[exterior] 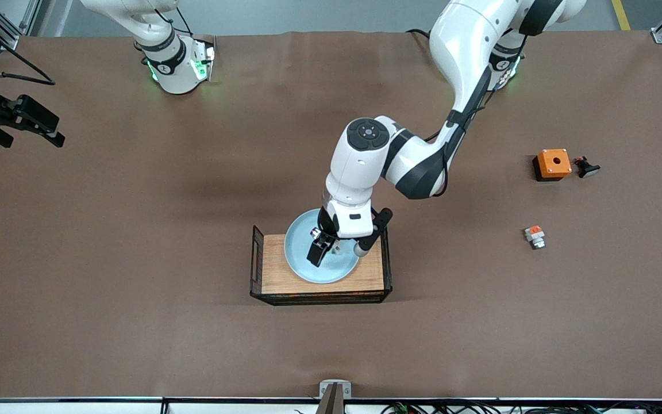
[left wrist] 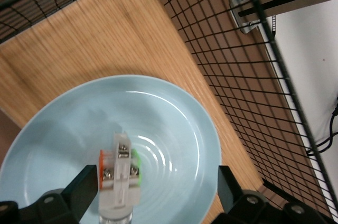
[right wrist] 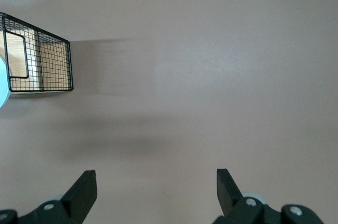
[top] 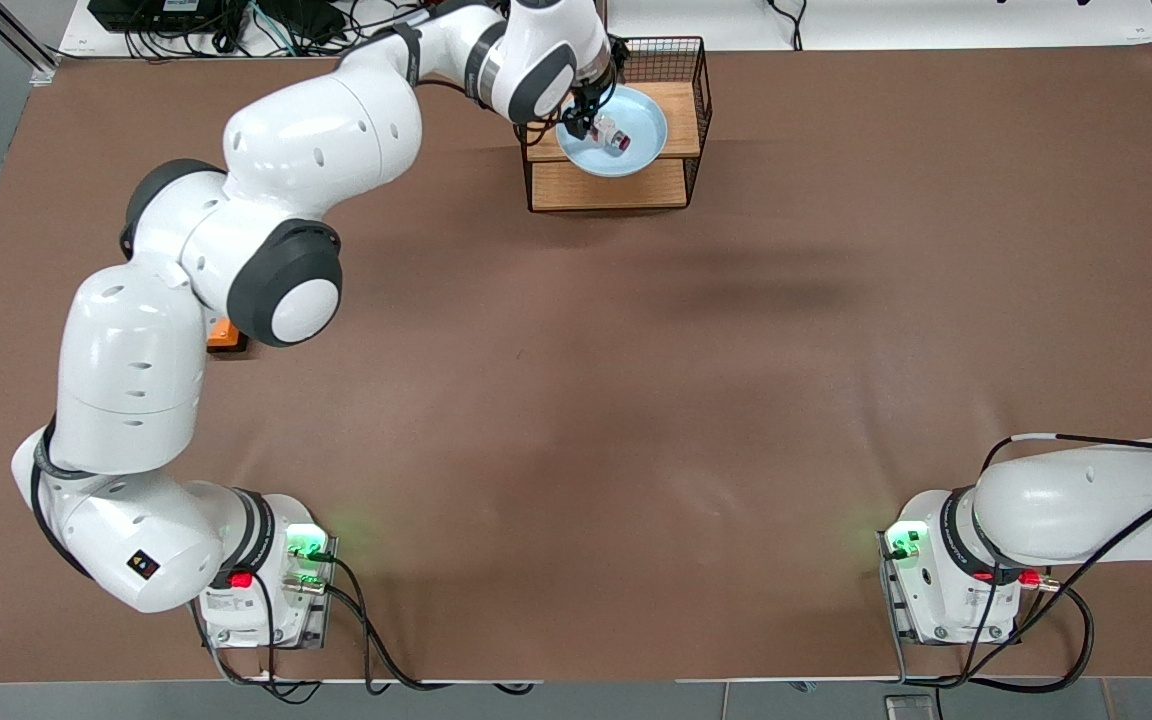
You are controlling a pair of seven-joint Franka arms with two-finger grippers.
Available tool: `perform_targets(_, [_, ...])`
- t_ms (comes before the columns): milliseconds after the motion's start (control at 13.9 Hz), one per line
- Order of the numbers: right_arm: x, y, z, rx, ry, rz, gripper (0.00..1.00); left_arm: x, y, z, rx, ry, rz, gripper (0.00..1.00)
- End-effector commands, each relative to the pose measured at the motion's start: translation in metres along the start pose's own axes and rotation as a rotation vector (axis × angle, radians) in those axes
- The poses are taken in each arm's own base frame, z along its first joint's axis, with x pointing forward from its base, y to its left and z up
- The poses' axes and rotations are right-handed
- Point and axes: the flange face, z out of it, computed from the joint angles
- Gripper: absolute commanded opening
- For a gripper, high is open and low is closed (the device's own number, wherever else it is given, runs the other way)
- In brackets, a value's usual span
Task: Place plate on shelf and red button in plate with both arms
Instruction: 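Open the left gripper and raise it away from the plate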
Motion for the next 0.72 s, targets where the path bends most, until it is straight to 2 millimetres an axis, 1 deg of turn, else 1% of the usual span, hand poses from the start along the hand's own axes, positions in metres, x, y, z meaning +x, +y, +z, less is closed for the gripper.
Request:
perform_targets(0, [-0.004,-0.003,-0.008,-0.01,0.014,-0.016,1.0,-0.002,0.005,-0.038,0.031,-0.003,-0.035,1.0])
perform_targets(215, [-0.004,-0.003,-0.008,-0.012,0.011,-0.014,1.0,-0.001,0.005,-0.067,0.085,0.005,-0.027,1.0])
perform_targets(358, [-0.004,-0.003,-0.008,-0.012,0.009,-0.016,1.0,0.007,0.002,-0.084,0.15,0.022,0.004,1.0])
perform_targets(430, [-0.005,-0.003,-0.007,-0.011,0.006,-0.016,1.0,0.014,0.0,-0.098,0.189,0.025,0.043,1.0])
perform_targets(502, [-0.005,-0.003,-0.007,-0.013,0.004,-0.016,1.0,0.03,-0.002,-0.113,0.228,0.028,0.085,1.0])
perform_targets(645, [-0.005,-0.001,-0.007,-0.013,0.005,-0.013,1.0,0.078,-0.01,-0.134,0.322,-0.002,0.13,1.0])
